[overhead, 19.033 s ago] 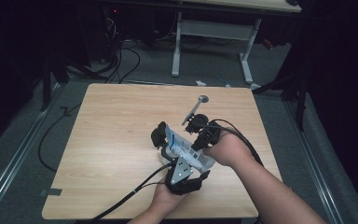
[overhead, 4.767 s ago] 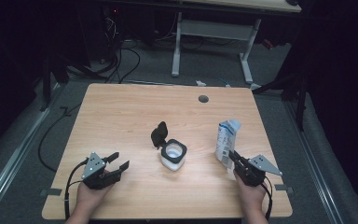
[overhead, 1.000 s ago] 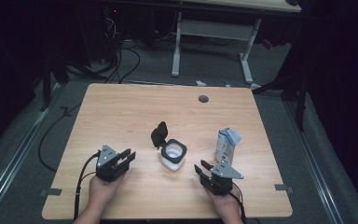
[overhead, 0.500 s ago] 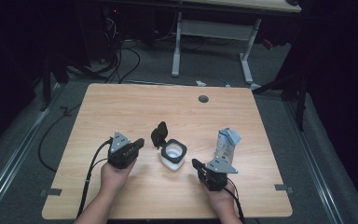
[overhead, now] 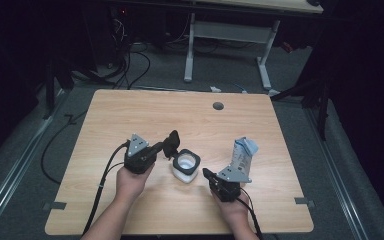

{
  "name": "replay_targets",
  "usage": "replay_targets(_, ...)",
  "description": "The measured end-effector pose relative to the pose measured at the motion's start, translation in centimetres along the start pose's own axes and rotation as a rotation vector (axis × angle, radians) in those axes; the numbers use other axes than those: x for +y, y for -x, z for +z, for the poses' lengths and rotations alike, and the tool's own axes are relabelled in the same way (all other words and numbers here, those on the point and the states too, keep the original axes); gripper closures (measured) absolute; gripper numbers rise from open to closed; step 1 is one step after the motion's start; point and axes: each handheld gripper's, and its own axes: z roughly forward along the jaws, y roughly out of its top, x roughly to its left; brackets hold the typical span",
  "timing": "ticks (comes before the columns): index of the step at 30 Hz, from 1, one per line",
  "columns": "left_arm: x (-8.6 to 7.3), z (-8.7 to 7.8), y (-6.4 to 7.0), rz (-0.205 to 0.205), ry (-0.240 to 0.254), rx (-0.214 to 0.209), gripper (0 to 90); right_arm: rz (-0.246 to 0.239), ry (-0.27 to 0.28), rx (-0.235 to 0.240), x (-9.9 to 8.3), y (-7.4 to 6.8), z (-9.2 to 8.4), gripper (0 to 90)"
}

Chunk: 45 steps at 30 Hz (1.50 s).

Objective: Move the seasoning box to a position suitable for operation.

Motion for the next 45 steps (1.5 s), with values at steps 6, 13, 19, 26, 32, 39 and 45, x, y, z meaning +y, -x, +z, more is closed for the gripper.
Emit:
replay_targets(6,0.1,0.1,0.6,-0.003,0.003,-0.013,90.0,-0.002,-0.008,0.007,0.0,-0.2,0.4,90.0)
replay_targets(13,0.2,-0.1,0.9,-0.005,0.006,-0.018,90.0,-0.011,-0.018,0.03,0.0,-0.6,0.6,90.0)
replay_targets(19,-0.2,-0.4,1.5,-0.01,0.002,-0.038,90.0,-0.014,-0.013,0.042,0.1,-1.1,0.8,90.0)
replay_targets(26,-2.0,-0.5,3.2,0.006,-0.044,-0.097,90.0,-0.017,-0.011,0.044,0.3,-1.5,0.8,90.0)
replay_targets(32,-2.1,-1.1,2.3,0.006,-0.028,-0.061,90.0,-0.024,-0.012,0.045,0.3,-1.5,0.7,90.0)
replay_targets(39,-4.2,-1.6,-0.1,0.008,-0.093,0.006,90.0,-0.03,-0.013,0.053,0.3,-1.7,0.5,90.0)
replay_targets(45,-5.4,-0.9,-0.4,-0.002,-0.117,0.02,90.0,-0.032,-0.015,0.051,0.2,-1.8,0.5,90.0)
